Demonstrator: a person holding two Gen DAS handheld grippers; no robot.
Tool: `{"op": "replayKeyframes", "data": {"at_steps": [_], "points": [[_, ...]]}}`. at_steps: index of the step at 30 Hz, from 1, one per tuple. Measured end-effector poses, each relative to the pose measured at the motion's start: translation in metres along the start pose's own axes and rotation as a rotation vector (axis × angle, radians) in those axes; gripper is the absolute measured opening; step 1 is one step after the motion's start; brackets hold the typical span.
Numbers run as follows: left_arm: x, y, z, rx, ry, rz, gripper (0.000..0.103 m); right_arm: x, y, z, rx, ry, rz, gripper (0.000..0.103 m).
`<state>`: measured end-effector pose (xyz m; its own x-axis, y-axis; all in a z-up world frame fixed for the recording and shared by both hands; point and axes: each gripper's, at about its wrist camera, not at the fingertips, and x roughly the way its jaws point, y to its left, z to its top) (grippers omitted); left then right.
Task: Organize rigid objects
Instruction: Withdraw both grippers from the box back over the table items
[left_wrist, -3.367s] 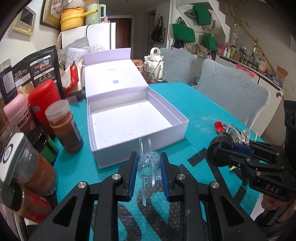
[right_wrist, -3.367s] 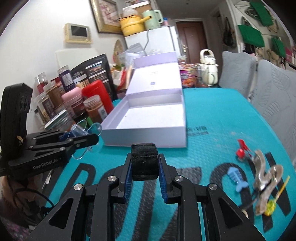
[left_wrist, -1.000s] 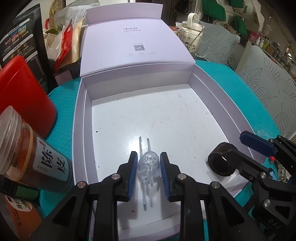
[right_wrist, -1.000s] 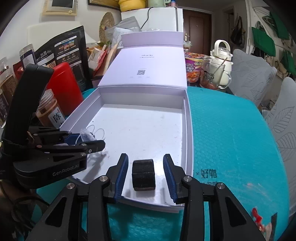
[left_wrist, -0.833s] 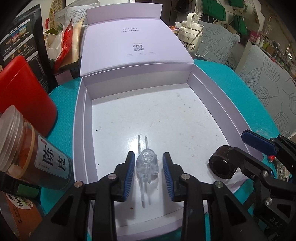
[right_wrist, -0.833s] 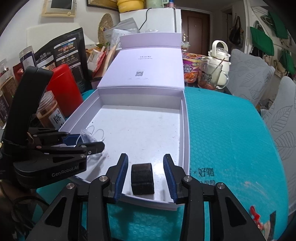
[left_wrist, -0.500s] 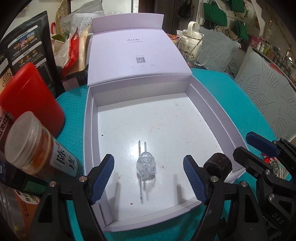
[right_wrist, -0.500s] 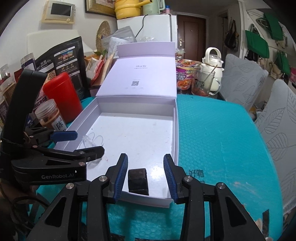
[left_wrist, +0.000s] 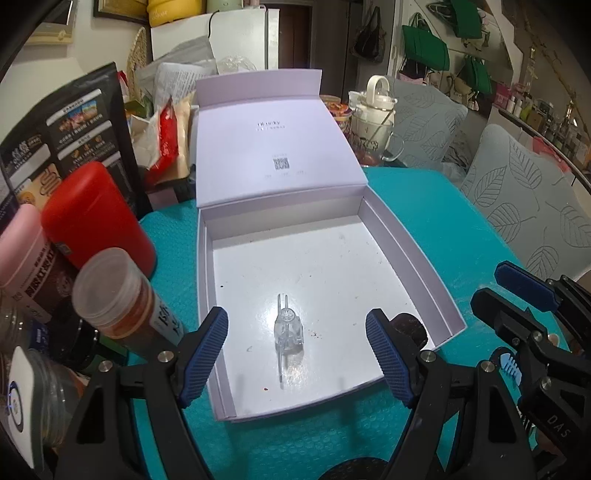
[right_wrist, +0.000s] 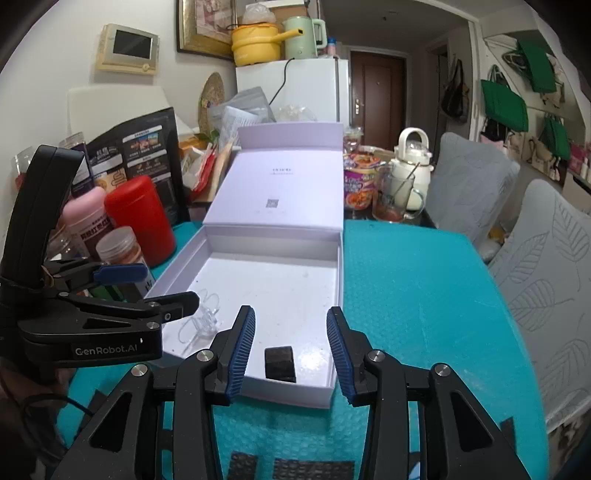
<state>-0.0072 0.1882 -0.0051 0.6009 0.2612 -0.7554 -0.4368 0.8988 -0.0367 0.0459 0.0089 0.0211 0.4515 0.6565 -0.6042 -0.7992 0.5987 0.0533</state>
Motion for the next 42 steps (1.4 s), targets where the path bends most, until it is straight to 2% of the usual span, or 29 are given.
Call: {"op": "replayKeyframes", "data": {"at_steps": [8,14,17,19,24,29,31,42], "points": [[-0.038,-0.007,-0.004,0.013,-0.061,0.009,0.077,-0.035,0.005,0.0,-0.006,-0.048,-0.027,0.043],[-0.066,-0.012,-0.009,0.014,-0.122,0.005,0.077,-0.065,0.005,-0.005,-0.004,-0.081,-0.062,0.048],[-0.082,-0.018,-0.015,0.029,-0.143,-0.002,0.086,-0.083,0.006,-0.008,-0.002,-0.099,-0.073,0.053],[-0.092,-0.022,-0.019,0.04,-0.16,-0.012,0.096,-0.095,0.006,-0.012,0.0,-0.112,-0.076,0.063],[-0.111,-0.034,-0.03,0.078,-0.179,-0.031,0.099,-0.125,0.007,-0.022,0.002,-0.141,-0.126,0.072],[-0.122,-0.049,-0.042,0.117,-0.176,-0.066,0.099,-0.149,0.003,-0.036,0.028,-0.151,-0.169,0.081],[-0.126,-0.057,-0.047,0.137,-0.176,-0.108,0.099,-0.157,0.001,-0.042,0.04,-0.154,-0.186,0.083],[-0.125,-0.098,-0.069,0.206,-0.128,-0.235,0.099,-0.189,-0.016,-0.073,0.122,-0.145,-0.288,0.085]]}}
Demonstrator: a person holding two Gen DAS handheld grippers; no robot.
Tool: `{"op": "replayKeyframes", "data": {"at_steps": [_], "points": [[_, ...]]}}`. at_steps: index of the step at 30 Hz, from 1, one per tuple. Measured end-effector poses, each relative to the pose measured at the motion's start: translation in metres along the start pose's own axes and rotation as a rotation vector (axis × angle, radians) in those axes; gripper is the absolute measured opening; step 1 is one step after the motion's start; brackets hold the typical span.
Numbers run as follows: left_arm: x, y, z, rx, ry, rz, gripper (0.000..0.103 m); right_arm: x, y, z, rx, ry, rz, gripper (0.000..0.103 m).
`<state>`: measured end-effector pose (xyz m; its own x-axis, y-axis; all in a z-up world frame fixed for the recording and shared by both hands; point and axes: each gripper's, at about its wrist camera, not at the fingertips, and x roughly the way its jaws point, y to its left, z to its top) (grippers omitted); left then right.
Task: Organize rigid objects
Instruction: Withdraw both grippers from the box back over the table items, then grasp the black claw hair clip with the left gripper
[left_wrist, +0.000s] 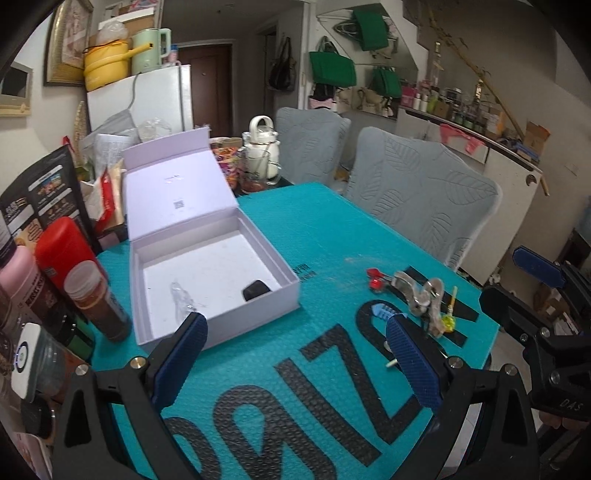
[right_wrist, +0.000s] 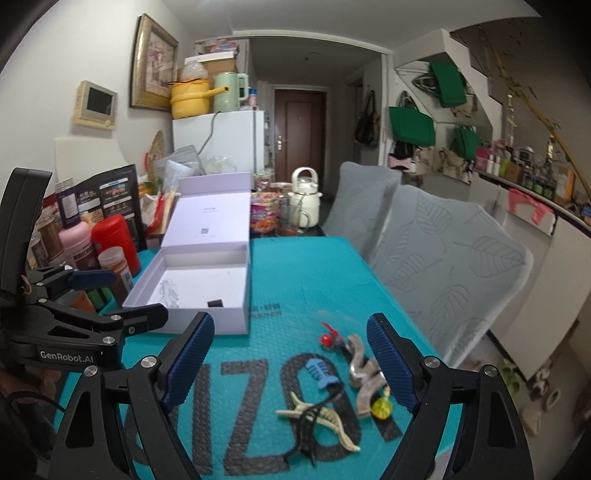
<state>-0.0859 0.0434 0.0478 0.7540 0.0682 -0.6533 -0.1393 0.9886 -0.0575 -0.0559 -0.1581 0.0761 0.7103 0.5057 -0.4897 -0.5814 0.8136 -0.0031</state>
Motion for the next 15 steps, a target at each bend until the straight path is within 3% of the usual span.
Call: {"op": "replayKeyframes", "data": {"at_steps": [15], "points": [[0.036,-0.046,-0.024,0.067,0.114,-0.082,0.099,-0.011,-0.051,-0.046,0.12,0.066,-0.082,0.085]]}}
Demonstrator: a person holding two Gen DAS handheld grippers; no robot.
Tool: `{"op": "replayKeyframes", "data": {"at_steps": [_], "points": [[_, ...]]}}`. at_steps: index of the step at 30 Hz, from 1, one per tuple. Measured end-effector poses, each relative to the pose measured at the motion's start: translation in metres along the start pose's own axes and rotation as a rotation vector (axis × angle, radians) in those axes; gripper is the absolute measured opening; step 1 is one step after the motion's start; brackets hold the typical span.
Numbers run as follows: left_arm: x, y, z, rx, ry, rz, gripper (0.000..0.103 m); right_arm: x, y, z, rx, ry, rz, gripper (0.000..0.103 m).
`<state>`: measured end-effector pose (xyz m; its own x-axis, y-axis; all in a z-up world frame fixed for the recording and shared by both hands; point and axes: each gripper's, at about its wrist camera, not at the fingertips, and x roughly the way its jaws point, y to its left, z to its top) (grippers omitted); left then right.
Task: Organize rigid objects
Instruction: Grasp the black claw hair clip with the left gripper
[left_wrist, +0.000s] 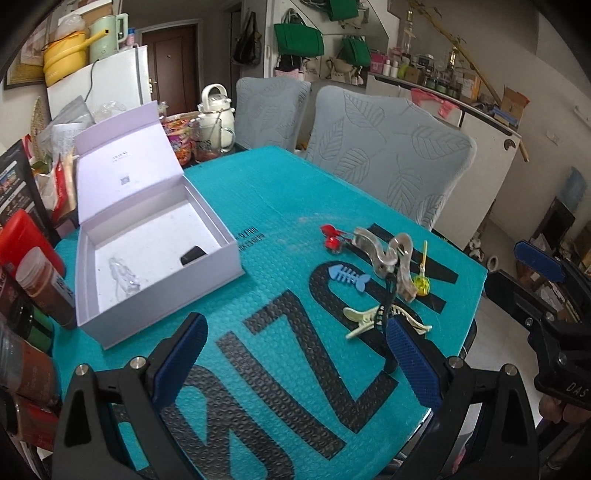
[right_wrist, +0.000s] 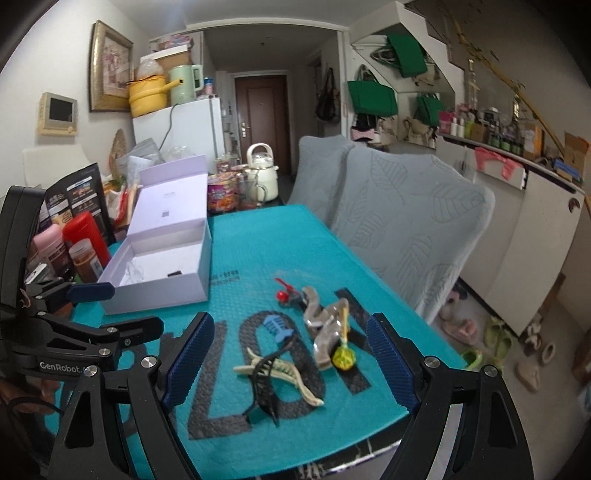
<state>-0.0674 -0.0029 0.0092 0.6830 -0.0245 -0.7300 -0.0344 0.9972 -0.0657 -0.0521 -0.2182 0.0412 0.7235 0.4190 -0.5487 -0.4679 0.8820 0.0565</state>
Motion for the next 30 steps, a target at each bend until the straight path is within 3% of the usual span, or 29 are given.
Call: {"op": "replayKeyframes", "data": {"at_steps": [9,21,26,30], "points": [[0.033,-0.026,-0.015,0.003,0.083,-0.026,0.099,0.006,-0.033,-0.029,0.045,0.046,-0.014,0.085],[0.069,-0.059,-0.025,0.037,0.104,-0.03,0.098,0.03,-0.067,-0.062,0.073,0.103,0.037,0.085],[0.082,-0.074,-0.024,0.068,0.114,-0.033,0.079,0.037,-0.081,-0.07,0.103,0.118,0.039,0.085],[0.095,-0.082,-0.027,0.074,0.153,-0.04,0.054,0.042,-0.091,-0.072,0.128,0.13,0.032,0.085]]}}
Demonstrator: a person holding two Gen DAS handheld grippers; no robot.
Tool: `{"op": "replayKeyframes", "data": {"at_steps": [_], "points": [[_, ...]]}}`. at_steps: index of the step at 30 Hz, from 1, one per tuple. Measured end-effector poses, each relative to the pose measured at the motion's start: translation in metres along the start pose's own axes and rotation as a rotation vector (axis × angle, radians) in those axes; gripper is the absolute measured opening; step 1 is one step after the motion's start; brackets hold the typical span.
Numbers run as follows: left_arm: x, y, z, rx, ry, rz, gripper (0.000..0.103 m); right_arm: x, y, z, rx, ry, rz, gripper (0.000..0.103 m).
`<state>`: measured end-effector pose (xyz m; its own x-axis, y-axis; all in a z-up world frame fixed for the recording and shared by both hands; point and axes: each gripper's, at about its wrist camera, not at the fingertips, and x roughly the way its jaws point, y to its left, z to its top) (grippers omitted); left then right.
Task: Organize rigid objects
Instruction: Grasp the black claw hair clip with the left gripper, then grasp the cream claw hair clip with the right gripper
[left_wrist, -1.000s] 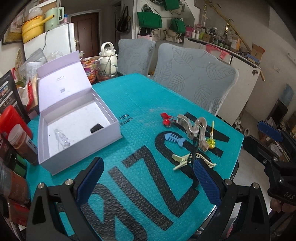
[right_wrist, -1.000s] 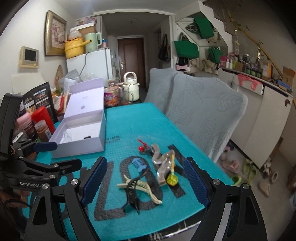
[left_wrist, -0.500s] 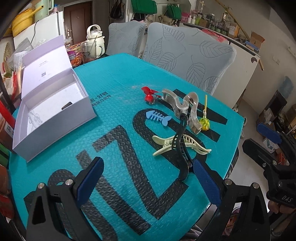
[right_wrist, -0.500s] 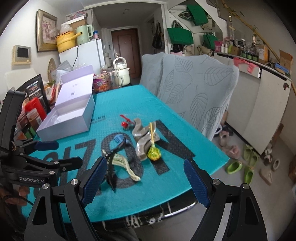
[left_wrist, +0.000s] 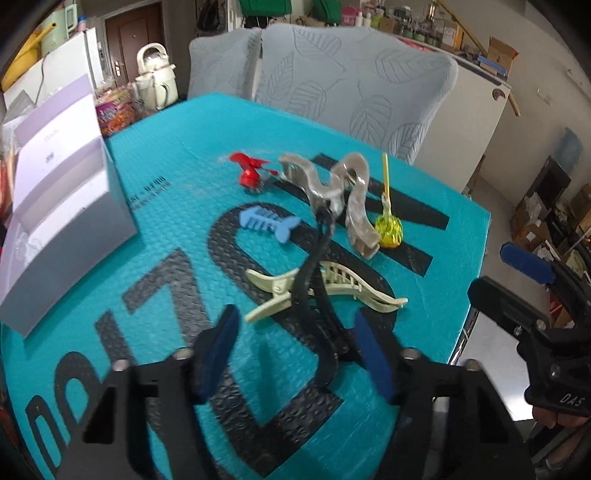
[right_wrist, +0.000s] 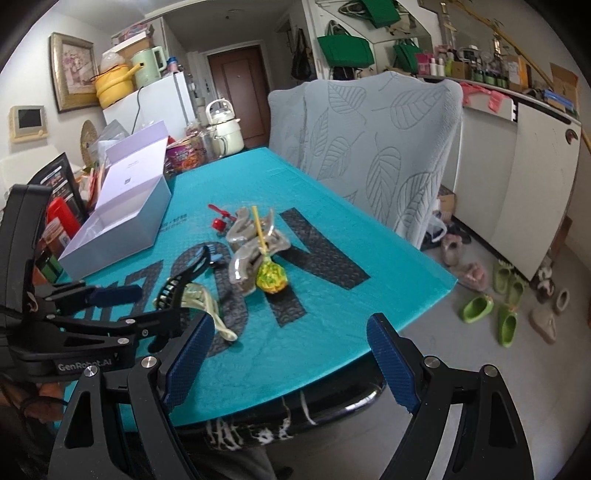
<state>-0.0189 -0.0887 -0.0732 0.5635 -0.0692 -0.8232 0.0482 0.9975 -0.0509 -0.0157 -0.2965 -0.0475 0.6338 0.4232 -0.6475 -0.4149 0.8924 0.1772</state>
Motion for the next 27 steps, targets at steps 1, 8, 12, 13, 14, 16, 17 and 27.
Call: {"op": "replayKeyframes", "data": {"at_steps": [1,8,12,13,14,16,17,27], "points": [[0.003,-0.001,0.0,-0.001,0.007,-0.008,0.049,0.001,-0.002,0.0,0.006,0.002,-0.002,0.085],[0.018,-0.002,0.002,-0.007,0.031,-0.054,0.027,0.006,-0.007,0.001,0.018,0.011,-0.004,0.085],[0.012,0.002,0.001,-0.006,0.014,-0.077,0.019,0.008,-0.005,0.002,0.017,0.012,0.011,0.085],[0.009,0.004,0.0,-0.009,0.009,-0.08,0.019,0.008,-0.004,0.002,0.016,0.014,0.016,0.085],[0.007,0.007,0.0,-0.018,0.007,-0.087,0.019,0.009,-0.002,0.002,0.013,0.017,0.022,0.085],[0.001,0.015,-0.001,-0.04,0.007,-0.105,0.019,0.011,0.001,0.003,0.007,0.021,0.032,0.085],[0.0,0.019,-0.001,-0.046,0.007,-0.108,0.019,0.011,0.004,0.002,0.0,0.022,0.041,0.085],[-0.026,0.077,-0.029,-0.153,0.014,-0.022,0.019,0.033,0.036,0.002,-0.049,0.074,0.144,0.085]]}}
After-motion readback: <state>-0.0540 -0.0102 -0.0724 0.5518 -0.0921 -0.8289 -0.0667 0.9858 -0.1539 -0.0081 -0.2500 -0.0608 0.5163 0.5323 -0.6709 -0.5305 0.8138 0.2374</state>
